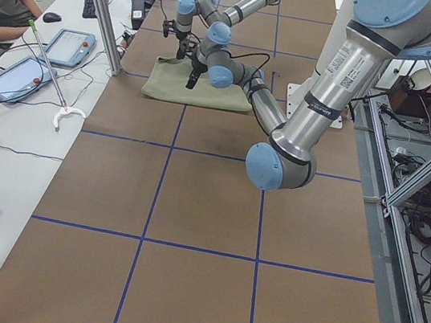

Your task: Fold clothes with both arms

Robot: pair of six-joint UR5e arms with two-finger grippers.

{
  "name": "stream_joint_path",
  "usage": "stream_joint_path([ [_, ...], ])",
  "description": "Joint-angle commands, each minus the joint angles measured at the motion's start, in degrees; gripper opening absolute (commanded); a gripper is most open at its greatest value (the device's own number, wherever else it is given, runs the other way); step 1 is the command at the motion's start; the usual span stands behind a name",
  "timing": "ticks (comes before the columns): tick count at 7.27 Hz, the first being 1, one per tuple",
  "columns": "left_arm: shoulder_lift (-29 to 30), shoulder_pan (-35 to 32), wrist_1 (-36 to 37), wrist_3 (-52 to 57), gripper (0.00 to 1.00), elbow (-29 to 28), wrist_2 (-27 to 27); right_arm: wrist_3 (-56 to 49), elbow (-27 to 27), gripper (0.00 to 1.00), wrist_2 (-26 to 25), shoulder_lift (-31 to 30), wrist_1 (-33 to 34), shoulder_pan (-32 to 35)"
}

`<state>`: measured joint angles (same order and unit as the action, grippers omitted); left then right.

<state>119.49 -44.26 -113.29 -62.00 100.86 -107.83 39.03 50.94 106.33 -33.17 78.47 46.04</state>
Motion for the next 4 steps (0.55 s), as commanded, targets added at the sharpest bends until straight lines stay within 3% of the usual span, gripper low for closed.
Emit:
stream_joint_path([
  [1,0.0,-0.3,0.0,0.0,1.0,0.0,-0.4,0.1,-5.8,1.0,-0.4,3.7,-2.1,-0.3],
  [4,-0.1,-0.4,0.0,0.0,1.0,0.0,-0.9,0.1,-6.2,1.0,-0.9,3.9,-2.2,-0.3],
])
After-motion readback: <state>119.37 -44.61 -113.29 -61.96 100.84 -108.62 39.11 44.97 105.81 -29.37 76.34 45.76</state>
